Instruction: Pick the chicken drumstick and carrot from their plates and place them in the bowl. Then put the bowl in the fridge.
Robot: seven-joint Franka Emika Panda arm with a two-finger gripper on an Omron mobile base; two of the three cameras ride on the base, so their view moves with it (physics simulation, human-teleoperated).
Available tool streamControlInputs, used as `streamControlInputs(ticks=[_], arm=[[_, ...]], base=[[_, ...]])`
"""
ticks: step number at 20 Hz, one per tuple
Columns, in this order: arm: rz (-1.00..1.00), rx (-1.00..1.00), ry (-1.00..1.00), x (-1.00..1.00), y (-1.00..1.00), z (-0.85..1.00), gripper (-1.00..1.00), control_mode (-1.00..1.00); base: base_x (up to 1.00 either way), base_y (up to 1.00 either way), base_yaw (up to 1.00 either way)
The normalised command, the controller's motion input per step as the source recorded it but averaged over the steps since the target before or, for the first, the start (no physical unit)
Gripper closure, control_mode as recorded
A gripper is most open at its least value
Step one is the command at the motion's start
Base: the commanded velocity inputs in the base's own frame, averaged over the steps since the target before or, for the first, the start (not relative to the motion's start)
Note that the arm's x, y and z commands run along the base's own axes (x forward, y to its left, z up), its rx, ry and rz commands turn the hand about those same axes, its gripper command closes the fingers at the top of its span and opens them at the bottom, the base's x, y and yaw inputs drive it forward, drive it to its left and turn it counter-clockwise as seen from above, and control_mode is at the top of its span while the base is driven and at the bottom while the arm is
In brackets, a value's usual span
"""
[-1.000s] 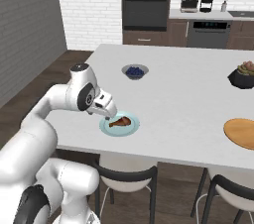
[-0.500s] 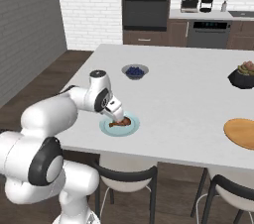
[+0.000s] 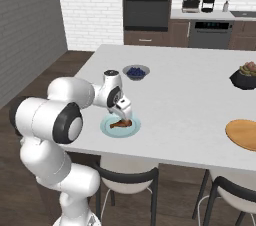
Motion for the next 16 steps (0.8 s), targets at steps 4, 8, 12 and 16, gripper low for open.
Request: streamControlInputs(ticks=[4,8,12,16], arm=[[0.00,0.00,0.00,0.24,0.00,-0.69,-1.00,-1.00],[0.00,0.00,0.00,0.02,-0.02,-0.37,-1.00,-1.00],[0.00,0.00,0.00,0.00,-0.12,-0.14,-1.00,-1.00],[-0.01,0.00,0.00,0.04,-0.11,-0.11,-1.00,-1.00]], base=[[0.00,0.00,0.00],[0.00,0.00,0.00],[0.00,0.00,0.00],[0.00,0.00,0.00]])
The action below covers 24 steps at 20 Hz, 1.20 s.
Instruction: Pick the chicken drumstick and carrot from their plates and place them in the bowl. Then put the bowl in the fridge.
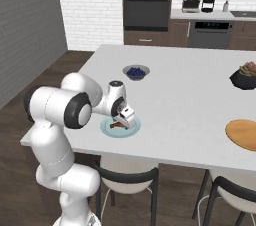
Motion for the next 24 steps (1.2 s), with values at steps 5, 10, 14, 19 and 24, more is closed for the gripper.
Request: streamControlInputs(ticks=[5,10,14,19,24], arm=[[-0.02,0.00,0.00,0.26,0.00,-0.08,-1.00,-1.00],[-0.01,0.00,0.00,0.24,0.00,-0.05,-1.00,-1.00],[-0.01,0.00,0.00,0.02,0.00,-0.31,1.00,-1.00],[-0.01,0.00,0.00,0.00,0.00,-0.10,1.00,-1.00],[0.00,0.00,0.00,0.00,-0.01,0.13,1.00,-1.00]], base=[[0.00,0.00,0.00],[0.00,0.00,0.00],[0.00,0.00,0.00],[0.00,0.00,0.00],[0.00,0.00,0.00]])
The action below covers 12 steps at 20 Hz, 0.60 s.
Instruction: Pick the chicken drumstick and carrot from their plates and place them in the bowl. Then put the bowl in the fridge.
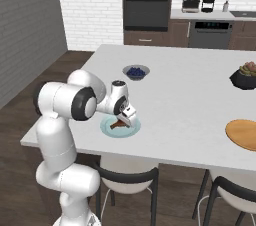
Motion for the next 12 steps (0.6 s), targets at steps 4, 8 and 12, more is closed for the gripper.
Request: streamControlInputs(ticks=[4,8,12], arm=[[0.06,-0.01,0.00,-0.34,0.01,0.94,1.00,-1.00],[0.10,-0.02,0.02,-0.71,0.19,1.00,1.00,-1.00],[0.20,-0.07,0.00,-1.00,0.28,0.98,1.00,-1.00]], base=[[0.00,0.00,0.00],[0.00,0.00,0.00],[0.00,0.00,0.00]])
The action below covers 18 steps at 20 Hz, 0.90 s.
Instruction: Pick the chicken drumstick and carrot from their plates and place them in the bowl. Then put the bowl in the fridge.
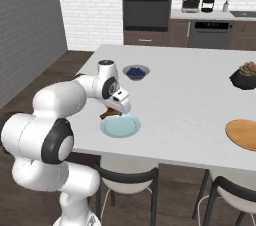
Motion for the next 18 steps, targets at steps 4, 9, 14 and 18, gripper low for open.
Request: streamControlInputs(ticks=[4,9,14,18], arm=[[0.31,-0.07,0.05,-0.98,0.10,0.91,1.00,-1.00],[0.36,-0.08,0.03,-1.00,0.00,0.64,1.00,-1.00],[0.18,-0.03,0.05,-0.79,0.13,0.64,1.00,-1.00],[0.00,0.01,0.00,-0.62,0.02,0.53,1.00,-1.00]], base=[[0.00,0.00,0.00],[0.00,0.00,0.00],[0.00,0.00,0.00],[0.00,0.00,0.00]])
